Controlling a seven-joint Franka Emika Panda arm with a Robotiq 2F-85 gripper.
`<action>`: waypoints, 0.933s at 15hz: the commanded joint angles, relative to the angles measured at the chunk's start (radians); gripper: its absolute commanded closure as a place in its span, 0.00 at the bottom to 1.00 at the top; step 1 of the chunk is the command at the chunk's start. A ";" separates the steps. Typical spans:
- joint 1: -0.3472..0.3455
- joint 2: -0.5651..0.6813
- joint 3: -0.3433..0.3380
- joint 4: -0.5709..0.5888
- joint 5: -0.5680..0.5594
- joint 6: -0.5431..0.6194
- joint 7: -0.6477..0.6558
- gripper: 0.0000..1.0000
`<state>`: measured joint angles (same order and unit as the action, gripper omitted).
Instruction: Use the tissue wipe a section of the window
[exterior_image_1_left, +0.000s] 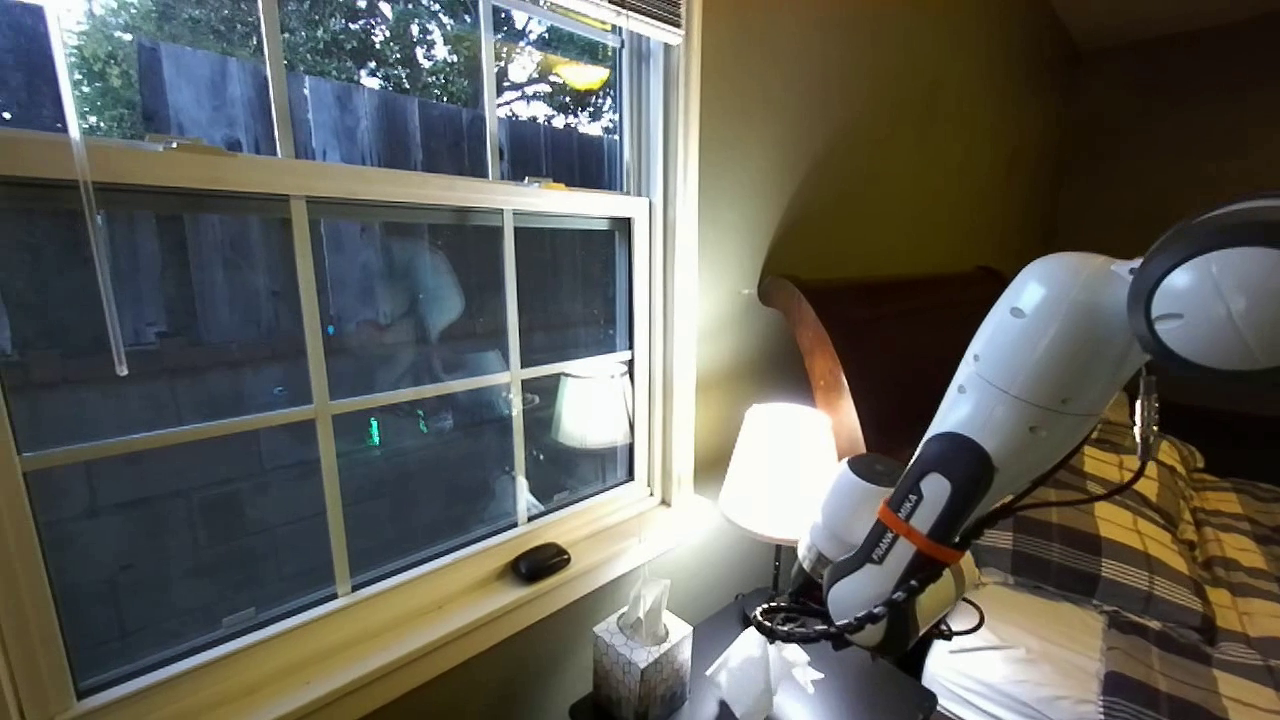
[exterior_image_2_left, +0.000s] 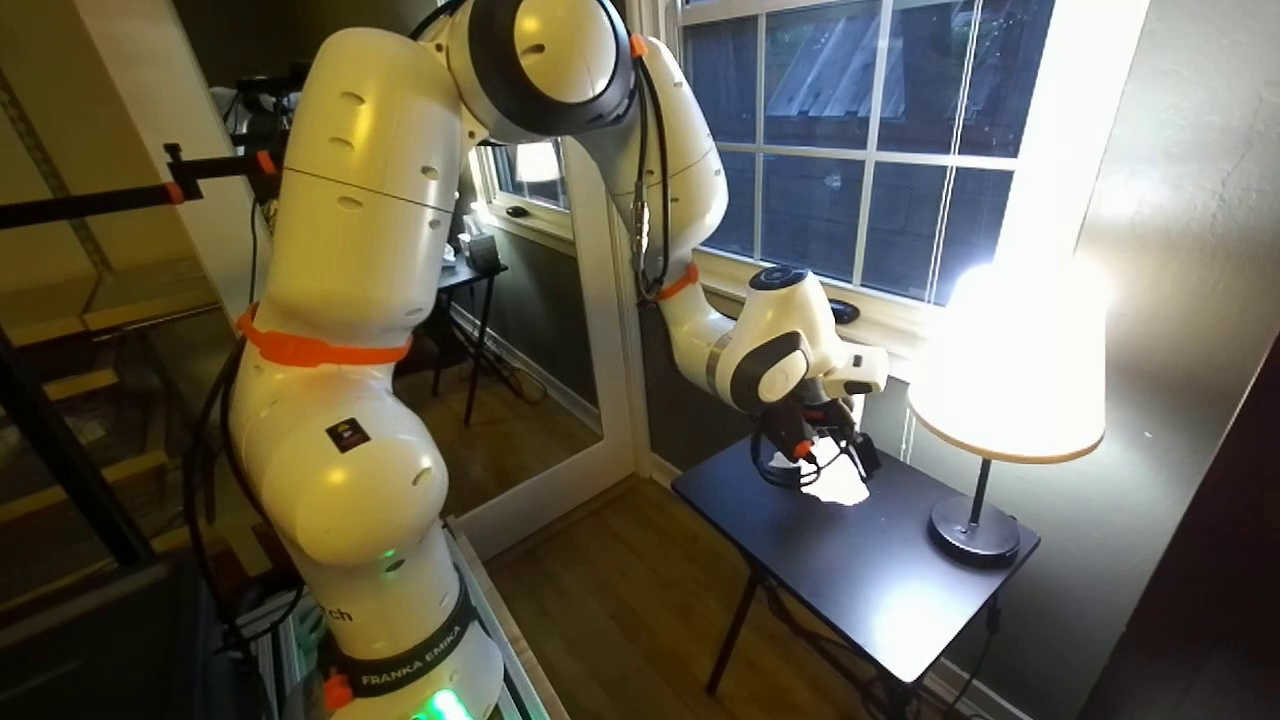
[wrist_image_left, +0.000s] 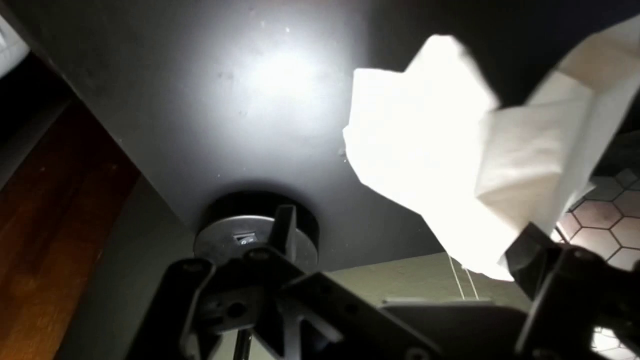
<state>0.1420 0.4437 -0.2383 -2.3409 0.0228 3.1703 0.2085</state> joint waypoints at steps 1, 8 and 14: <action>-0.179 -0.079 0.214 -0.029 0.068 -0.098 -0.047 0.00; -0.066 -0.056 0.079 -0.009 0.048 -0.066 0.011 0.00; -0.071 0.024 0.035 -0.018 0.031 0.031 -0.019 0.00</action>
<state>0.0600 0.4076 -0.1733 -2.3430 0.0653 3.1171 0.2032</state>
